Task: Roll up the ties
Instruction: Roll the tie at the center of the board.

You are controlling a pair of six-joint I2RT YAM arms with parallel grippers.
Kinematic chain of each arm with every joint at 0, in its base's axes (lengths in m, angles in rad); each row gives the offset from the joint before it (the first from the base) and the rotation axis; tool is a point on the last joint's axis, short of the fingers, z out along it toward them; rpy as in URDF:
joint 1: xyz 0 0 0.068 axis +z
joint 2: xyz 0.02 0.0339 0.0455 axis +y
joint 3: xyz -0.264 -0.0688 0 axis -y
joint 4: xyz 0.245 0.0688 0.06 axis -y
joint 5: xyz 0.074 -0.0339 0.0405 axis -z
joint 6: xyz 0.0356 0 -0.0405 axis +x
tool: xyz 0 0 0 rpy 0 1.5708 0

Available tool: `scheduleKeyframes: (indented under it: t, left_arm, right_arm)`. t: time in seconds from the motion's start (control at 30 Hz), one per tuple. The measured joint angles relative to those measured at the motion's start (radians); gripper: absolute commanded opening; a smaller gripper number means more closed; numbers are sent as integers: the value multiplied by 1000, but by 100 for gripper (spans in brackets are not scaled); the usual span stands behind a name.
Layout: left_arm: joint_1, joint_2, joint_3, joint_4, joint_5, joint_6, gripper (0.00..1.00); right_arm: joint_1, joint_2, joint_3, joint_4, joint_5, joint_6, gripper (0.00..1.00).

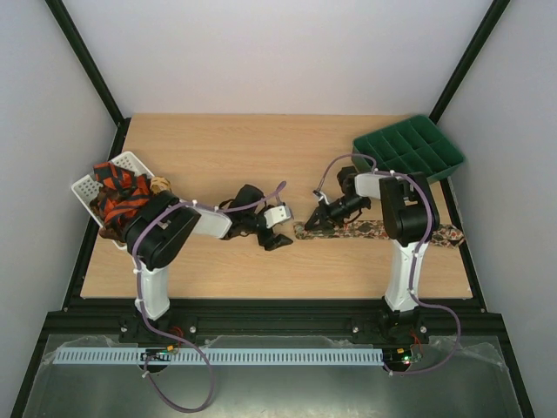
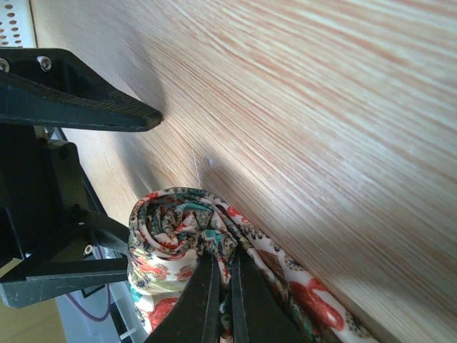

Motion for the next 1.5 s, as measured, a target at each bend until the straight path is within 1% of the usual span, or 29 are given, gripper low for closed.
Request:
scheduleKeyframes:
  t: [0.1, 0.23, 0.3, 0.37, 0.4, 0.47, 0.53, 0.73, 0.8, 0.97, 1.17, 1.2, 1.27, 1.33, 1.43, 1.47, 1.5]
  left_arm:
    - [-10, 17, -26, 102, 24, -58, 80]
    - [-32, 78, -24, 248, 33, -135, 75]
    - [-42, 113, -10, 312, 28, -166, 70]
    - [-51, 138, 3, 357, 17, -187, 61]
    - [-54, 146, 7, 369, 11, -189, 54]
    - [-60, 153, 12, 376, 0, -183, 43]
    - [-68, 151, 12, 364, -16, -148, 37]
    - [-85, 78, -44, 309, -123, -51, 37]
    - [-86, 56, -58, 287, -143, -29, 37]
    - [-97, 48, -50, 256, -165, -6, 38]
    - [-104, 48, -31, 222, -176, 12, 38]
    - [-104, 48, -30, 220, -175, 16, 38]
    - [-104, 48, -29, 218, -175, 23, 38]
    - [-105, 48, -27, 214, -175, 29, 39]
    - [-106, 47, -22, 201, -176, 36, 40]
    - [-106, 47, -20, 196, -176, 38, 42]
    - [-106, 47, -17, 191, -177, 40, 44]
  right_arm:
    - [-13, -2, -21, 14, -20, -10, 2]
    - [-17, -2, -29, 31, -35, -10, 2]
    - [-18, -2, -34, 39, -42, -3, 3]
    - [-19, -2, -36, 43, -46, 2, 6]
    - [-19, -2, -39, 46, -48, 6, 8]
    - [-20, -2, -40, 53, -53, 16, 19]
    - [-20, -2, -35, 58, -60, 28, 30]
    - [-21, -13, 41, -5, -14, 32, 55]
    - [-26, -23, 52, -29, -4, 38, 56]
    - [-11, -72, 51, -98, -11, 51, 53]
    - [55, -90, 41, -92, -13, 93, 49]
    - [63, -89, 38, -87, -9, 100, 46]
    - [74, -85, 37, -72, 6, 117, 36]
    - [76, -73, 37, -61, 19, 117, 20]
    - [76, -48, 39, -56, 33, 120, 4]
    - [72, -47, 39, -56, 34, 118, 2]
    - [69, -48, 39, -58, 37, 117, 1]
